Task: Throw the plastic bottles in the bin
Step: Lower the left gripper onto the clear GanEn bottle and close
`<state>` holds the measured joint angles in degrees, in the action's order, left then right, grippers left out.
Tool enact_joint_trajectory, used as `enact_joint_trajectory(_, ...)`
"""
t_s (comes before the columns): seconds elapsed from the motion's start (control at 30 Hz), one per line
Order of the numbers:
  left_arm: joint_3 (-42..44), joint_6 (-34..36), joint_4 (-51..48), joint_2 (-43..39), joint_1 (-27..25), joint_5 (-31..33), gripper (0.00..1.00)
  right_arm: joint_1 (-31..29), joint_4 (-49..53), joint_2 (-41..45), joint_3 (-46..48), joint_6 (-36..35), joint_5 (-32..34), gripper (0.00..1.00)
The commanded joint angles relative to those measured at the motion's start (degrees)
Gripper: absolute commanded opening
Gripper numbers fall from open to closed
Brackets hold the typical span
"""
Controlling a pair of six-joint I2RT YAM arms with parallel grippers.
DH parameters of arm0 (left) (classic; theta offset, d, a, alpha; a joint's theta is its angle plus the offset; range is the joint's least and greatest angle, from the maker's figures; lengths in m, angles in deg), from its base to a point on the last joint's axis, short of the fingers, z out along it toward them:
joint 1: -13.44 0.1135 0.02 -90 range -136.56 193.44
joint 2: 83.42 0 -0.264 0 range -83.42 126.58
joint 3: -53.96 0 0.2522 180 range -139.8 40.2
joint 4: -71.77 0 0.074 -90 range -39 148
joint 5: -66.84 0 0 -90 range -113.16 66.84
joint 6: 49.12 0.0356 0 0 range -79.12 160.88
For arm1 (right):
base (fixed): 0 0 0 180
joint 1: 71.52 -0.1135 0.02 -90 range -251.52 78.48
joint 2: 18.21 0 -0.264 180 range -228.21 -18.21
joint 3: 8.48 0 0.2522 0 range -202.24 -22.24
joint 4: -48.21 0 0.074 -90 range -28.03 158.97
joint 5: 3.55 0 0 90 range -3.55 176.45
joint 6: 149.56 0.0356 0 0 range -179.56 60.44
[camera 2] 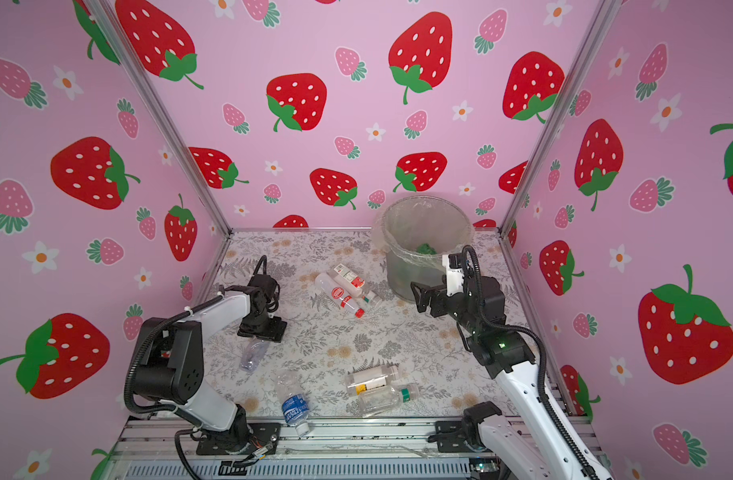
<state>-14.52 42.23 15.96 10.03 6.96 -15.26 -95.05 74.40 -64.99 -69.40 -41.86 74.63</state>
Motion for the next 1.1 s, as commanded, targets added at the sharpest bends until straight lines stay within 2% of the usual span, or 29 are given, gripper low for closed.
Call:
enact_joint_trajectory(0.0, -2.17, -0.02, -1.99, 0.35, -0.26, 1.19, 0.83, -0.2, -0.43, 0.66, -0.13, -1.59, 0.46, 0.99)
enact_joint_trajectory(0.23, -2.4, -0.68, -2.06, 0.22, -0.21, 0.8, 0.66, -0.23, -0.03, 1.7, -0.13, -1.78, 0.99, 0.99)
enact_joint_trajectory(0.5, -4.13, -2.43, -3.31, 1.23, -0.53, 0.39, 0.55, -0.11, 0.59, 2.21, -0.17, -1.57, 1.5, 0.99)
enact_joint_trajectory(0.57, -4.55, -4.47, -3.08, 0.54, -0.63, 2.1, 0.51, -0.11, 0.58, 2.42, 0.21, -1.13, 1.9, 0.99)
enact_joint_trajectory(0.7, -5.77, -6.4, -4.12, -0.69, -0.98, 3.39, 0.5, -0.12, 0.91, 1.64, 1.08, 0.03, 2.67, 0.99)
enact_joint_trajectory(0.93, -5.66, -6.89, -3.22, -7.24, -1.34, 1.41, 0.5, -0.11, 2.61, 0.78, 3.28, 2.83, 3.47, 0.99)
enact_joint_trajectory(1.07, -6.6, -12.13, -3.71, -11.33, -1.04, 0.89, 0.51, -0.09, 1.91, 1.26, 5.89, 4.29, 3.72, 0.99)
